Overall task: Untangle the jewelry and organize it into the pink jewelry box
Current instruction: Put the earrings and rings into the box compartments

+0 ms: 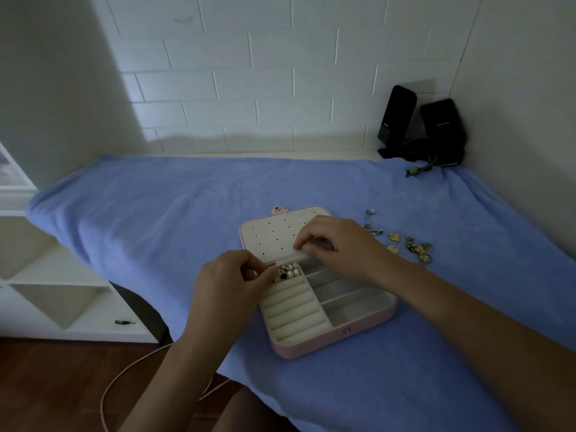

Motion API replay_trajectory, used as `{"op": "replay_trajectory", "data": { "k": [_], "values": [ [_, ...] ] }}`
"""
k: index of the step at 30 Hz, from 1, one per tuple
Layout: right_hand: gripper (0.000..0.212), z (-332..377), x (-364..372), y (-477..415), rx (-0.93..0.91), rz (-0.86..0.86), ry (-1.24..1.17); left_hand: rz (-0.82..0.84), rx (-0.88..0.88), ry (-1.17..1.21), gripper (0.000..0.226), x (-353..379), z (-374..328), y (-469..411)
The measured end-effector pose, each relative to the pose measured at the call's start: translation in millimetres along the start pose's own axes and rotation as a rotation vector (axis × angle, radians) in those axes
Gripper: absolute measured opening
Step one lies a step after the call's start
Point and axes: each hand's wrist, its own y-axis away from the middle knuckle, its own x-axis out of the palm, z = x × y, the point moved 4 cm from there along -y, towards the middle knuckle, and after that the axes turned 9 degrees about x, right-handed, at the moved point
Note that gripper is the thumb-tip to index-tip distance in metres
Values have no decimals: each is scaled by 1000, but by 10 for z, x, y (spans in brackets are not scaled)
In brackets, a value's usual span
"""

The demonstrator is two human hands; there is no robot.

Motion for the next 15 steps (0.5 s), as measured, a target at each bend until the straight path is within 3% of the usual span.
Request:
{"op": "replay_trajectory", "data": {
  "k": [7,11,15],
  "values": [
    [16,-15,10,-13,0,-18,12,21,166,-1,25,8,-44,-13],
    [16,-8,7,-7,-3,-21,2,80,186,-23,8,62,-77,-35],
    [16,-5,6,-11,-1,-20,5,66,225,-87,8,59,-52,-47]
  ]
}}
